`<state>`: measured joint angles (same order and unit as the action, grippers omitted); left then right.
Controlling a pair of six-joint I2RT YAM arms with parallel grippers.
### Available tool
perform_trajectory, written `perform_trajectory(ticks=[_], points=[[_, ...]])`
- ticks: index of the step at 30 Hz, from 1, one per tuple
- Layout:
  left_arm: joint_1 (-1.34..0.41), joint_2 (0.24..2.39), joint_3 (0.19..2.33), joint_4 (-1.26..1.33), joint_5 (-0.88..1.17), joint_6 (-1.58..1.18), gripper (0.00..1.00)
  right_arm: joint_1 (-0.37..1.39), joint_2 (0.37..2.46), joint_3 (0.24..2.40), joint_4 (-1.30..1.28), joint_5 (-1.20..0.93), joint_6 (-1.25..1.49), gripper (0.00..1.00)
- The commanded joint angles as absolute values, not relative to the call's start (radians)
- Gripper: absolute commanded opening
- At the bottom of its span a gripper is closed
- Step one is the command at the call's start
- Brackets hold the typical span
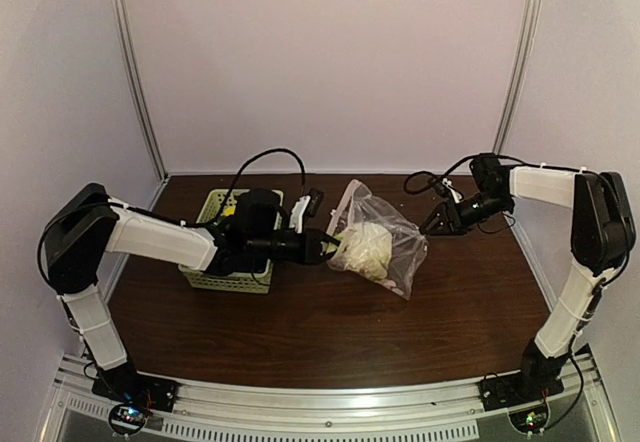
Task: Open the zip-top bag and remove the fake food
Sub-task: Pick up the zipper food storage bag from the center of the board.
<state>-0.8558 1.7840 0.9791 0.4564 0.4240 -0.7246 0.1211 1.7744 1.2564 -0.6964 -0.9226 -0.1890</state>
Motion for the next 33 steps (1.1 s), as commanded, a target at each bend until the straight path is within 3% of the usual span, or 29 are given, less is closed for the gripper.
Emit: perform_trajectory(ticks=[1, 7, 18, 26, 27, 29, 30, 32, 33], points=[[-0.842, 1.814, 0.970, 0.610, 0.414, -0.864, 0.00, 0.116, 1.663, 1.226, -0.746, -0.881, -0.295, 0.69], [-0.831, 1.867, 0.903, 0.775, 0.420, -1.025, 0.00, 0.122, 1.627, 1.192, -0.824, -0.908, -0.392, 0.73], [-0.813, 1.970, 0.860, 0.991, 0.454, -1.203, 0.00, 0.397, 1.546, 1.069, -0.737, -0.556, -0.458, 0.75], [-0.809, 1.976, 0.859, 0.996, 0.465, -1.206, 0.00, 0.471, 1.559, 1.067, -0.697, -0.505, -0.443, 0.78], [-0.808, 1.976, 0.860, 0.998, 0.469, -1.206, 0.00, 0.475, 1.559, 1.060, -0.679, -0.470, -0.433, 0.75], [-0.807, 1.976, 0.860, 1.002, 0.476, -1.209, 0.00, 0.476, 1.568, 1.053, -0.639, -0.396, -0.411, 0.58], [-0.806, 1.976, 0.862, 1.002, 0.479, -1.209, 0.00, 0.476, 1.576, 1.055, -0.629, -0.361, -0.406, 0.46], [-0.804, 1.976, 0.862, 0.997, 0.485, -1.206, 0.00, 0.476, 1.588, 1.053, -0.606, -0.296, -0.385, 0.12], [-0.802, 1.976, 0.861, 0.992, 0.488, -1.206, 0.00, 0.476, 1.589, 1.052, -0.601, -0.268, -0.378, 0.03]])
